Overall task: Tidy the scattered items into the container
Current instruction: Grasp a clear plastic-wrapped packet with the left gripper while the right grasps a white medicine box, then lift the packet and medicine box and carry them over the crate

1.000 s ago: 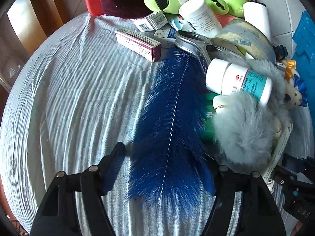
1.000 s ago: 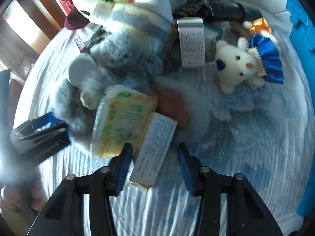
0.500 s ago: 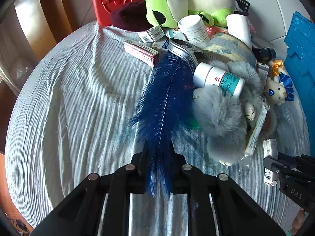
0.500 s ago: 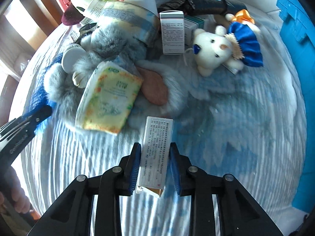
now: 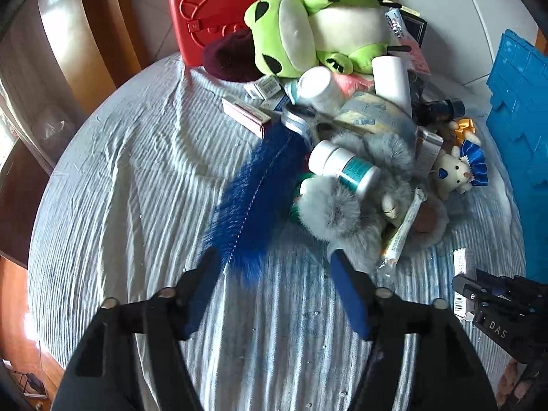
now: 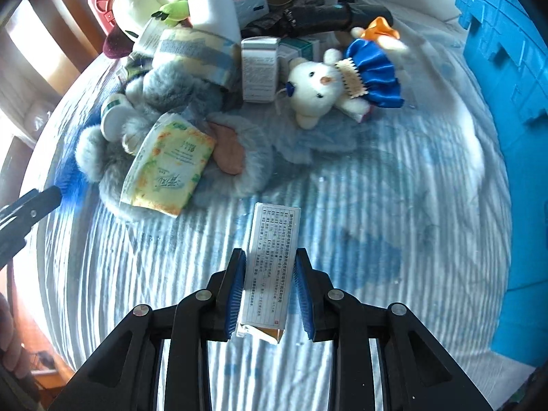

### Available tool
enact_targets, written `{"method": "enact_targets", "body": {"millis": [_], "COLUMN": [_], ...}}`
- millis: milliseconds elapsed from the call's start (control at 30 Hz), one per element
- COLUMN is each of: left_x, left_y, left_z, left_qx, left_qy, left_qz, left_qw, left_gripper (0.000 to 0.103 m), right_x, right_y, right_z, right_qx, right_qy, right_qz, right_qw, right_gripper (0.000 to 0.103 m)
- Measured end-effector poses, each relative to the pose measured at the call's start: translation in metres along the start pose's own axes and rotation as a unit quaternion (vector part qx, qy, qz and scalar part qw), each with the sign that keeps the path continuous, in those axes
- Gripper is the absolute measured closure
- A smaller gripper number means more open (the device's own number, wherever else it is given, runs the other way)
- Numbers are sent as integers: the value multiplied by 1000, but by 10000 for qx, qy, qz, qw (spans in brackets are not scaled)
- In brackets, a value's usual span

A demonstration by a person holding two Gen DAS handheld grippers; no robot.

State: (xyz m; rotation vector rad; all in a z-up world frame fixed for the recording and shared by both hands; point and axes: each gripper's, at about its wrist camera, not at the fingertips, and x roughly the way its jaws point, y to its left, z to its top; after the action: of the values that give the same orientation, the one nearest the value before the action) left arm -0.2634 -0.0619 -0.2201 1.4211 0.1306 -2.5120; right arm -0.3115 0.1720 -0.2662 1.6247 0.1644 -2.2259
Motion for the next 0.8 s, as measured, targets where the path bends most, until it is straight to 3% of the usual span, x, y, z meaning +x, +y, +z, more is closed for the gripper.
{"method": "enact_targets", "body": {"millis": [100,233,500,533,633,700,800], "left_x": [-6,-2,28,35,57,73,78], "left_y": [0,-15,-85,-92,-105,-114,-124], "left_z": [2,0,-3,-1,1,1,-1], "left_qx": [64,131,514,554,565,561,583], "left_qy": [-121,-41,154,177,434,655,643], "left_qz": [205,-136,-638,-672,-802,-892,-846], "left_qw": [9997,9998,9965,9960,9942,9923,9926], "left_gripper": [20,20,22,25,50,78,83], "right_x": [-4,-7,-7,0,6,7,9], "right_y": [-6,-13,-23,-29,-39,-43,-47], "right_z": [1,0,0,-6,-10,-9,-7], "right_qx": [13,33,73,85,128,156,152], "right_qy": [-4,-5,22,26,40,55,72], "right_qz": [4,9,-79,-92,-98,-98,-94], "right_qw": [10000,10000,9999,9999,9999,9998,9998], "right_gripper": [75,75,75,75,75,75,75]}}
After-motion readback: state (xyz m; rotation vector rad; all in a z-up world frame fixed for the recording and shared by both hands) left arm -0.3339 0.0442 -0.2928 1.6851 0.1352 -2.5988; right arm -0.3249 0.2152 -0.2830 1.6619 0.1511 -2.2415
